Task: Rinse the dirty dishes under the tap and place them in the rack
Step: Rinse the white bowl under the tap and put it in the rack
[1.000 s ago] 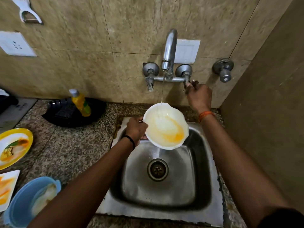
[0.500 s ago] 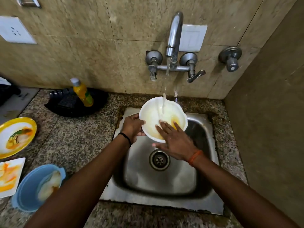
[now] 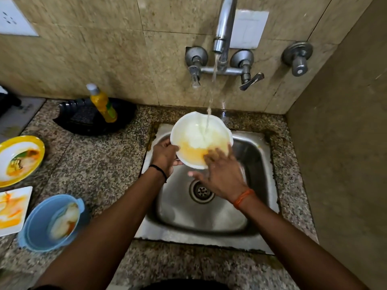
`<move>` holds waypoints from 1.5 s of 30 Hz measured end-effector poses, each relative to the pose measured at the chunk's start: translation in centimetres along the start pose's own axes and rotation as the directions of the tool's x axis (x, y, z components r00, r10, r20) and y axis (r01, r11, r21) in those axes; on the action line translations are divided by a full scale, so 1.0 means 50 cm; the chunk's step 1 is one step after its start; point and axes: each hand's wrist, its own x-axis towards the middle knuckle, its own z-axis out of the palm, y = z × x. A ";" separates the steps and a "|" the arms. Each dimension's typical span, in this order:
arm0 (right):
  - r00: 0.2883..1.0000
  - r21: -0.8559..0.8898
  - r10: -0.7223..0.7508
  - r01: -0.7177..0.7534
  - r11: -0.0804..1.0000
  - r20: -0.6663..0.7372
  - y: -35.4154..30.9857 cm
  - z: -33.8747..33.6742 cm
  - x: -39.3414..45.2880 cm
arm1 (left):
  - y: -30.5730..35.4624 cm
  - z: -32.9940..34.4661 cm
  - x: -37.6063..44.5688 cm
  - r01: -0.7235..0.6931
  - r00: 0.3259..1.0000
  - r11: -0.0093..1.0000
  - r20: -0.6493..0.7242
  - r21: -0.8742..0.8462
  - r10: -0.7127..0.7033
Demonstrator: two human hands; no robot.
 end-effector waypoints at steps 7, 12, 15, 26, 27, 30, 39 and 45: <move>0.995 -0.083 0.101 -0.099 0.992 0.010 0.025 0.002 -0.001 | -0.011 -0.012 -0.007 0.039 0.999 0.999 -0.002 -0.007 -0.039; 0.972 0.327 -0.116 0.045 0.944 0.202 -0.031 -0.002 -0.005 | -0.012 0.004 -0.025 0.041 0.999 0.996 -0.003 0.080 -0.041; 0.987 0.180 0.019 -0.048 0.982 0.162 0.030 0.008 0.030 | -0.014 0.001 -0.028 0.049 0.999 0.992 0.003 0.113 -0.050; 0.992 0.241 0.047 -0.074 0.968 0.115 0.062 0.050 0.084 | -0.014 -0.001 -0.035 0.047 0.997 0.990 0.051 0.134 -0.054; 0.991 0.219 0.072 -0.096 0.971 0.117 0.051 0.054 0.085 | -0.012 0.001 -0.035 0.041 0.998 0.990 0.051 0.135 -0.048; 0.995 0.307 -0.056 0.027 0.951 0.086 -0.002 0.067 0.078 | -0.010 0.006 -0.038 0.050 0.997 0.991 0.054 0.128 -0.057; 0.867 0.810 0.497 -0.315 0.495 0.034 0.030 0.047 0.141 | -0.011 0.016 -0.033 0.071 0.995 0.985 0.061 0.156 -0.081; 0.819 0.891 0.398 -0.275 -0.361 0.413 0.052 -0.004 0.164 | -0.001 0.002 -0.025 0.054 0.996 0.989 0.057 0.136 -0.062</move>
